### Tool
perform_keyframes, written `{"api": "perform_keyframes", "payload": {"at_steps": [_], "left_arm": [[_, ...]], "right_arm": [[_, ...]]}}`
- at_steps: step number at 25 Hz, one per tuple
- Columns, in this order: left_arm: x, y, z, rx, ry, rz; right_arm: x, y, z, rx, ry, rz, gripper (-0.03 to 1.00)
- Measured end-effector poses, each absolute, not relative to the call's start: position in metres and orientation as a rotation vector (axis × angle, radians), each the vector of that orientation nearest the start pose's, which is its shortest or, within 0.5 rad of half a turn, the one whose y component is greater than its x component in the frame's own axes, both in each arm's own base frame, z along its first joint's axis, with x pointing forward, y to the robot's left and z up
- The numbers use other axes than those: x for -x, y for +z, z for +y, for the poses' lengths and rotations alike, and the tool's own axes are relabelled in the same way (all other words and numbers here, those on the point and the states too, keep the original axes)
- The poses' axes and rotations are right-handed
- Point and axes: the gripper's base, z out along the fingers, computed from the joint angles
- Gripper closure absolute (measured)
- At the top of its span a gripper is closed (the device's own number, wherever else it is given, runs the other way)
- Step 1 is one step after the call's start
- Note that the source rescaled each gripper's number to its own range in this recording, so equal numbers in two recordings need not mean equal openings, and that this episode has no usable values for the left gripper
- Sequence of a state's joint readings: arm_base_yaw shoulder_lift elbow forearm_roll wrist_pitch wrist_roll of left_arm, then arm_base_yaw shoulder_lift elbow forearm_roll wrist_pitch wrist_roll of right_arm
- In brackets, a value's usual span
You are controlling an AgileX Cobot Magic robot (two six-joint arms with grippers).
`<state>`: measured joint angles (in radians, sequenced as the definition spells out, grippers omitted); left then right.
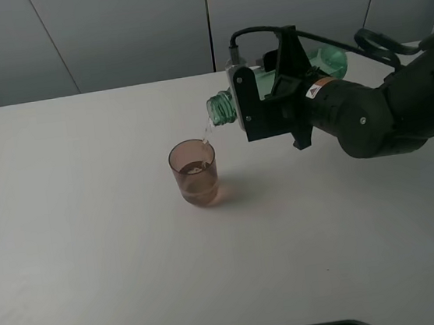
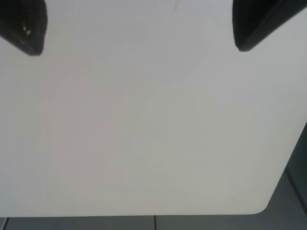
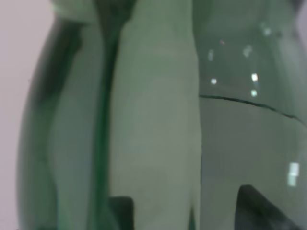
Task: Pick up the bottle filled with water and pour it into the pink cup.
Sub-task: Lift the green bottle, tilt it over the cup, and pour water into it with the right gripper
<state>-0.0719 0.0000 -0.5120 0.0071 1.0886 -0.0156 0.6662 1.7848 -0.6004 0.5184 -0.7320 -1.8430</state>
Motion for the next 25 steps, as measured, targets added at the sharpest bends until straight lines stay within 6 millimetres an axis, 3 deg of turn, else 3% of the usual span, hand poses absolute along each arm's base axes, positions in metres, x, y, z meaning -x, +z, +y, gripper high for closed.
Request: {"api": "perform_keyframes", "payload": {"at_steps": [25], "left_arm": [[0.0074, 0.2783, 0.0011, -0.054, -0.048, 2.060]], "right_arm": [[-0.2624, 0.1429, 0.1699, 1.636, -0.775, 1.240, 0.97]]}}
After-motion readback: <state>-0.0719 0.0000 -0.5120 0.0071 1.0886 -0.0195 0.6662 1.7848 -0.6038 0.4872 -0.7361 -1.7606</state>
